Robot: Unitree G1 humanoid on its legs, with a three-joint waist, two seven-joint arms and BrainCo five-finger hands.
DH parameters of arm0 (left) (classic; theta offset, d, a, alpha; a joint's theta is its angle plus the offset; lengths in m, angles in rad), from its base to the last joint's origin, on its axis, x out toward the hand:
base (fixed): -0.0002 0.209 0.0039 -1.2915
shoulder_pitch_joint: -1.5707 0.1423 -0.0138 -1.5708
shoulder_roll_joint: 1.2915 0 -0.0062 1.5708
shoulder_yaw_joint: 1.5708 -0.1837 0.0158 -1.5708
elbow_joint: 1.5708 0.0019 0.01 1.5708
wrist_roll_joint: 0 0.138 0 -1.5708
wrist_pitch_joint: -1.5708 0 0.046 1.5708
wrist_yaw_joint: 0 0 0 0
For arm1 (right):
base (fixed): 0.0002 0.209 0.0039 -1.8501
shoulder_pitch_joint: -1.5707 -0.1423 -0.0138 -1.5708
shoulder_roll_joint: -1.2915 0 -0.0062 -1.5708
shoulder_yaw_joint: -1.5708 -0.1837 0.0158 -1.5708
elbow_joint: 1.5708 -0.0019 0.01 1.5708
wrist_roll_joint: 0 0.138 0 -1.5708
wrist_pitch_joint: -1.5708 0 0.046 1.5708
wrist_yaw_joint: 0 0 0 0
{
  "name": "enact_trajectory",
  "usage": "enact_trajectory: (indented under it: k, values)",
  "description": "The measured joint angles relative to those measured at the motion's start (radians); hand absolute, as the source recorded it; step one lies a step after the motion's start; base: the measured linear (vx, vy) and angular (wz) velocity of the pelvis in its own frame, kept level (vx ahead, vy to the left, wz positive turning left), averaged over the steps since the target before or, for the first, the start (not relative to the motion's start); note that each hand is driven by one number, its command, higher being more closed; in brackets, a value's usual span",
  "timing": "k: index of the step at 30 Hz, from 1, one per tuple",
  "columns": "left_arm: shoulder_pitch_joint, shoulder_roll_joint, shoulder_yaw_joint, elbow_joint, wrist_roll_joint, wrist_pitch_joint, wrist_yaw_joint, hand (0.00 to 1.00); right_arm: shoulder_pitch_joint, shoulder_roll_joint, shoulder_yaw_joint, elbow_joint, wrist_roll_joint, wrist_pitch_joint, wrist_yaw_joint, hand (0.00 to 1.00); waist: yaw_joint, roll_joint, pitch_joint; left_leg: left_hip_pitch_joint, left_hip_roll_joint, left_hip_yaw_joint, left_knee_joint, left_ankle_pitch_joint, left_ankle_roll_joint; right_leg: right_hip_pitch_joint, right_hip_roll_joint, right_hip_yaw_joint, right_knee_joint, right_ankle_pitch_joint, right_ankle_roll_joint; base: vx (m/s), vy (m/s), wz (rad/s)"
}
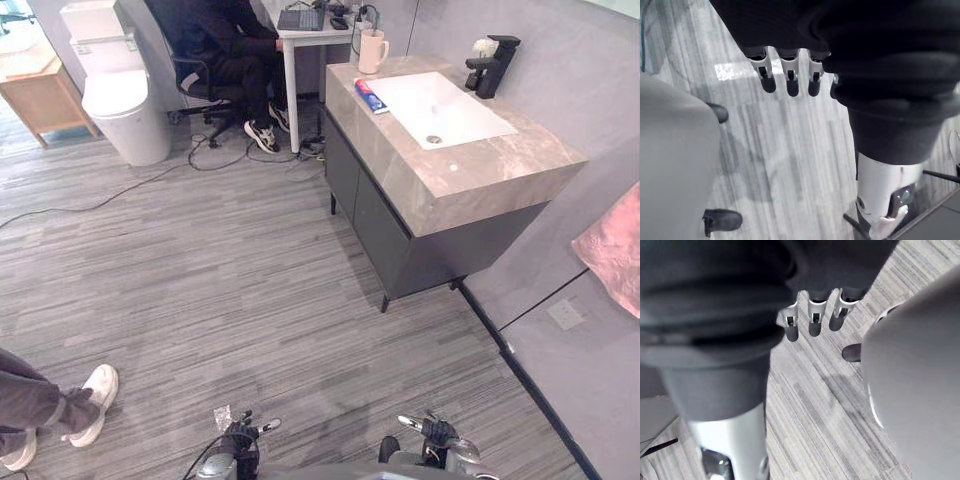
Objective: Organize washtable
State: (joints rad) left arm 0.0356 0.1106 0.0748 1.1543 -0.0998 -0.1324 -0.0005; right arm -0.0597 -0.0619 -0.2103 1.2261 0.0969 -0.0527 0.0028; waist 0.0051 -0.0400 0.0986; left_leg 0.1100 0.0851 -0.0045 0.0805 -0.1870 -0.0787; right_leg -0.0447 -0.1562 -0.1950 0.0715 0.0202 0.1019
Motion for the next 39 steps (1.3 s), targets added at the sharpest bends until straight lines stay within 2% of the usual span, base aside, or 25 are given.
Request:
enact_trajectory:
  k: [5, 7, 9, 11, 12, 13, 15, 17, 18, 20, 21, 22, 23, 24, 25, 28, 30, 31, 32, 33, 34, 36, 37, 38, 39]
  values:
    - [-0.001, -0.004, 0.050, 0.014, -0.049, 0.000, 0.013, 0.00, 0.012, 0.004, -0.052, 0.003, 0.002, 0.001, -0.002, 0.00, 0.002, -0.020, -0.008, -0.011, -0.015, -0.023, 0.020, -0.018, 0.011, 0.010, -0.022, -0.027, 0.010, -0.013, 0.020, 0.09, 0.004, 0.19]
    - [-0.001, -0.005, 0.058, 0.015, -0.049, -0.001, 0.013, 0.00, 0.029, 0.005, -0.104, 0.002, 0.004, 0.001, -0.003, 0.00, 0.002, -0.026, -0.001, -0.018, -0.042, -0.063, 0.061, -0.048, 0.031, 0.005, -0.069, -0.056, 0.125, -0.078, 0.044, 0.14, 0.077, 0.73]
    - [-0.003, -0.019, 0.092, 0.011, -0.049, -0.001, 0.015, 0.00, 0.041, 0.006, -0.160, -0.009, 0.043, -0.003, -0.002, 0.00, 0.003, -0.020, 0.014, 0.009, -0.065, -0.125, 0.071, -0.081, 0.074, -0.117, -0.129, -0.010, 0.466, -0.084, 0.005, 0.02, 0.177, 0.70]
    - [-0.009, -0.018, 0.108, 0.000, -0.048, 0.000, 0.017, 0.00, 0.026, 0.007, -0.176, -0.008, 0.045, -0.002, -0.001, 0.00, 0.008, -0.013, 0.027, 0.046, -0.045, -0.135, 0.071, -0.104, 0.098, -0.201, -0.106, 0.023, 0.565, -0.149, -0.013, -0.16, 0.081, 0.19]
    - [-0.010, -0.007, 0.109, 0.009, -0.043, 0.002, 0.019, 0.00, 0.012, 0.009, -0.175, -0.008, 0.051, -0.003, -0.001, 0.00, 0.007, -0.008, 0.028, 0.053, -0.024, -0.135, 0.065, -0.117, 0.094, -0.243, -0.056, 0.013, 0.508, -0.155, -0.022, -0.30, -0.001, 0.12]
    - [-0.021, -0.004, 0.094, 0.025, -0.034, 0.002, 0.018, 0.00, 0.012, 0.009, -0.189, -0.006, 0.082, -0.004, -0.002, 0.00, 0.002, -0.009, 0.035, 0.075, -0.002, -0.140, 0.037, -0.126, 0.091, -0.290, -0.010, -0.009, 0.354, -0.120, -0.007, -0.28, -0.008, 0.17]
    - [-0.037, -0.007, 0.083, 0.024, -0.020, 0.003, 0.014, 0.00, 0.007, 0.006, -0.226, -0.006, 0.083, -0.002, -0.003, 0.00, -0.003, -0.020, 0.064, 0.132, 0.005, -0.153, -0.010, -0.141, 0.094, -0.315, 0.010, -0.028, 0.141, -0.018, 0.007, -0.17, -0.056, 0.30]
    - [-0.047, -0.007, 0.075, 0.022, 0.012, 0.003, 0.018, 0.00, 0.014, 0.006, -0.245, -0.004, 0.081, 0.001, -0.005, 0.00, -0.020, -0.035, 0.074, 0.163, 0.002, -0.178, -0.024, -0.179, 0.102, -0.341, 0.009, -0.018, 0.092, -0.002, 0.016, 0.09, -0.211, 0.57]
    - [-0.050, -0.018, 0.076, 0.022, 0.020, 0.002, 0.021, 0.00, 0.026, -0.001, -0.288, -0.002, 0.086, 0.001, -0.006, 0.00, -0.042, -0.003, 0.072, 0.197, 0.038, -0.210, -0.029, -0.205, 0.123, -0.351, 0.036, 0.001, 0.169, 0.067, -0.008, 0.42, -0.325, 0.77]
    - [-0.042, -0.050, 0.074, 0.020, 0.040, 0.000, 0.025, 0.00, 0.027, -0.007, -0.360, -0.004, 0.085, -0.001, -0.008, 0.00, -0.046, 0.047, 0.063, 0.166, 0.079, -0.222, 0.088, -0.164, 0.061, -0.362, 0.074, 0.003, 0.260, 0.022, -0.070, 0.56, -0.361, 0.40]
    - [-0.042, -0.062, 0.082, 0.017, 0.039, 0.001, 0.029, 0.00, 0.018, -0.007, -0.393, -0.006, 0.092, -0.001, -0.008, 0.00, -0.044, 0.065, 0.063, 0.107, 0.080, -0.220, 0.245, -0.113, 0.017, -0.329, 0.088, -0.017, 0.269, -0.003, -0.093, 0.59, -0.399, 0.15]
    - [-0.043, -0.064, 0.086, 0.011, 0.031, 0.002, 0.034, 0.00, 0.020, -0.007, -0.383, -0.008, 0.117, -0.001, -0.007, 0.00, -0.052, 0.075, 0.070, -0.006, 0.064, -0.220, 0.527, 0.036, -0.081, -0.253, 0.102, -0.035, 0.251, -0.050, -0.111, 0.46, -0.293, 0.16]
    - [-0.042, -0.065, 0.086, 0.007, 0.027, 0.001, 0.034, 0.00, 0.021, -0.007, -0.376, -0.009, 0.120, -0.001, -0.007, 0.00, -0.052, 0.080, 0.073, -0.031, 0.061, -0.220, 0.586, 0.091, -0.109, -0.227, 0.102, -0.038, 0.243, -0.059, -0.115, 0.36, -0.212, 0.09]
    - [-0.031, -0.067, 0.086, -0.019, 0.007, 0.001, 0.035, 0.00, 0.016, -0.007, -0.344, -0.010, 0.120, 0.000, -0.012, 0.00, -0.036, 0.075, 0.089, -0.111, 0.054, -0.205, 0.825, 0.221, -0.152, -0.129, 0.122, -0.035, 0.200, -0.091, -0.132, 0.23, -0.086, -0.23]
    - [-0.030, -0.065, 0.085, -0.030, -0.006, 0.000, 0.034, 0.00, 0.010, -0.011, -0.296, -0.011, 0.120, -0.001, -0.016, 0.00, -0.017, 0.083, 0.102, -0.193, 0.054, -0.162, 1.020, 0.187, -0.118, -0.024, 0.144, -0.022, 0.154, -0.111, -0.144, 0.22, -0.058, -0.30]
    - [-0.028, -0.055, 0.099, -0.078, -0.014, -0.016, 0.037, 0.00, -0.017, -0.007, -0.235, -0.019, 0.119, -0.003, -0.026, 0.00, 0.014, 0.059, 0.117, -0.372, 0.061, -0.031, 1.123, 0.071, -0.013, 0.141, 0.140, 0.002, 0.043, -0.126, -0.148, -0.05, 0.093, -0.30]
    - [-0.029, -0.061, 0.134, -0.110, -0.049, -0.038, 0.042, 0.00, -0.069, -0.005, -0.223, -0.019, 0.118, -0.005, -0.035, 0.00, 0.041, 0.053, 0.124, -0.502, 0.060, 0.055, 0.891, -0.007, 0.021, 0.235, 0.108, 0.033, -0.015, -0.163, -0.104, -0.19, 0.146, -0.44]
    - [-0.029, -0.058, 0.144, -0.110, -0.049, -0.039, 0.048, 0.00, -0.078, -0.003, -0.224, -0.019, 0.118, -0.007, -0.038, 0.00, 0.045, 0.052, 0.124, -0.512, 0.054, 0.077, 0.710, -0.003, 0.020, 0.267, 0.091, 0.037, -0.026, -0.186, -0.088, 0.09, 0.084, -0.39]
    - [-0.017, -0.057, 0.156, -0.108, -0.043, -0.037, 0.053, 0.00, -0.082, 0.000, -0.223, -0.022, 0.117, -0.011, -0.038, 0.00, 0.049, 0.056, 0.120, -0.490, 0.041, 0.082, 0.408, 0.034, 0.014, 0.305, 0.071, 0.042, -0.034, -0.230, -0.068, 0.24, 0.051, -0.27]
    - [-0.003, -0.060, 0.163, -0.108, -0.042, -0.037, 0.054, 0.00, -0.078, 0.000, -0.222, -0.025, 0.116, -0.011, -0.038, 0.00, 0.050, 0.065, 0.114, -0.477, 0.042, 0.077, 0.266, 0.062, 0.007, 0.328, 0.072, 0.045, -0.041, -0.253, -0.064, 0.04, 0.116, -0.24]
    - [0.010, -0.056, 0.176, -0.106, -0.045, -0.037, 0.056, 0.00, -0.067, 0.001, -0.213, -0.025, 0.115, -0.011, -0.041, 0.00, 0.059, 0.063, 0.108, -0.476, 0.036, 0.079, 0.258, 0.185, 0.009, 0.359, 0.065, 0.053, -0.049, -0.288, -0.072, 0.39, 0.109, -0.05]
    - [0.012, -0.029, 0.202, -0.078, -0.041, -0.018, 0.060, 0.00, -0.058, 0.025, -0.173, -0.005, 0.106, -0.008, -0.036, 0.00, 0.055, 0.008, 0.080, -0.478, -0.038, 0.080, 0.301, 0.169, 0.073, 0.321, 0.004, 0.105, 0.080, -0.262, -0.090, 0.70, 0.132, 0.21]
    - [0.012, -0.025, 0.206, -0.067, -0.040, -0.018, 0.061, 0.00, -0.056, 0.028, -0.173, -0.004, 0.097, -0.006, -0.035, 0.00, 0.057, -0.003, 0.083, -0.458, -0.050, 0.085, 0.301, 0.165, 0.078, 0.301, -0.017, 0.122, 0.148, -0.246, -0.067, 0.60, 0.154, 0.27]
    - [0.017, -0.012, 0.208, -0.038, -0.034, -0.014, 0.064, 0.00, -0.041, 0.034, -0.175, -0.003, 0.075, -0.005, -0.034, 0.00, 0.059, -0.022, 0.091, -0.382, -0.079, 0.099, 0.287, 0.129, 0.095, 0.248, -0.034, 0.180, 0.352, -0.194, -0.011, 0.44, 0.155, 0.13]
    - [0.024, -0.004, 0.201, -0.027, -0.029, -0.008, 0.067, 0.00, -0.034, 0.036, -0.175, -0.004, 0.072, -0.005, -0.033, 0.00, 0.058, -0.030, 0.099, -0.313, -0.092, 0.103, 0.267, 0.103, 0.106, 0.193, -0.039, 0.223, 0.548, -0.103, 0.045, 0.39, 0.103, 0.17]
